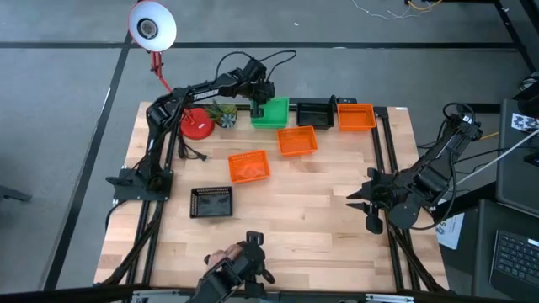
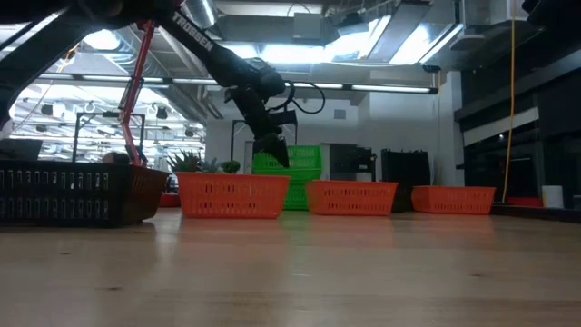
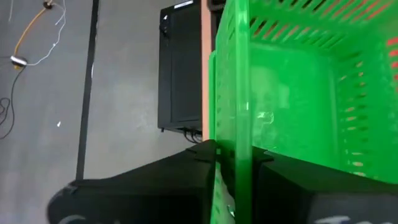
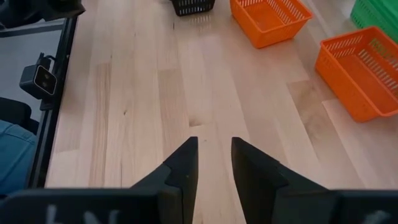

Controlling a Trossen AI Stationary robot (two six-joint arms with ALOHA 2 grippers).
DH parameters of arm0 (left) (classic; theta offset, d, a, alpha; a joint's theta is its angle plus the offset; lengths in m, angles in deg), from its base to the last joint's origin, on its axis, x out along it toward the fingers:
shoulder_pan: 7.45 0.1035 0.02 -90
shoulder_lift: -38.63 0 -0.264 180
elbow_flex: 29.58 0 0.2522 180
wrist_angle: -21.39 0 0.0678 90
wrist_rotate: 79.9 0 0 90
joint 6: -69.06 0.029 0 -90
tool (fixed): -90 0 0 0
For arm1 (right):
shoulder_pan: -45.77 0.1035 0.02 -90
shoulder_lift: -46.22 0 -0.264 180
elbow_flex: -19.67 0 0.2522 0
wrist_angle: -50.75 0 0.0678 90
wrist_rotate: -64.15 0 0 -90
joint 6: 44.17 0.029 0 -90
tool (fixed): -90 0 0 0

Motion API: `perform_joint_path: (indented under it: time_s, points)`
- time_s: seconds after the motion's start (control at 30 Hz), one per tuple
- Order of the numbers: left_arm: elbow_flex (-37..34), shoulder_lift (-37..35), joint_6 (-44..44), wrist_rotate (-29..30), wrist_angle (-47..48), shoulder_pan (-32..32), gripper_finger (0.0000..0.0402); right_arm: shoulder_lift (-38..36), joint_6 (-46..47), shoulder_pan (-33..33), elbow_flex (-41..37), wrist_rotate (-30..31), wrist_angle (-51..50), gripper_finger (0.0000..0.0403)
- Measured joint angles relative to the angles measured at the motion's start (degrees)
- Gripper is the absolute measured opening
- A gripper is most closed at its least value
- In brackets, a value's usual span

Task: Stack baskets by color
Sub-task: Stack the bottom green bin on top of the top green bin

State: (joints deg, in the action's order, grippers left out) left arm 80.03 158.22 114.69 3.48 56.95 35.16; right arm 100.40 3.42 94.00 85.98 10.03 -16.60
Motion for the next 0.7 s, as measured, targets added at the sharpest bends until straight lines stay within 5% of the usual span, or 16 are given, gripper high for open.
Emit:
perform_joint_path:
  time_s: [0.27,0.7]
  points:
    - [0.00,0.00,-0.07,1.67,-0.04,-1.34,0.0072,0.00,-0.04,0.00,0.00,-0.05,-0.02,0.0096]
    - [0.07,-8.08,-1.69,6.28,-0.51,-3.98,0.0078,0.01,-0.04,0.00,0.00,-1.55,-0.11,0.0096]
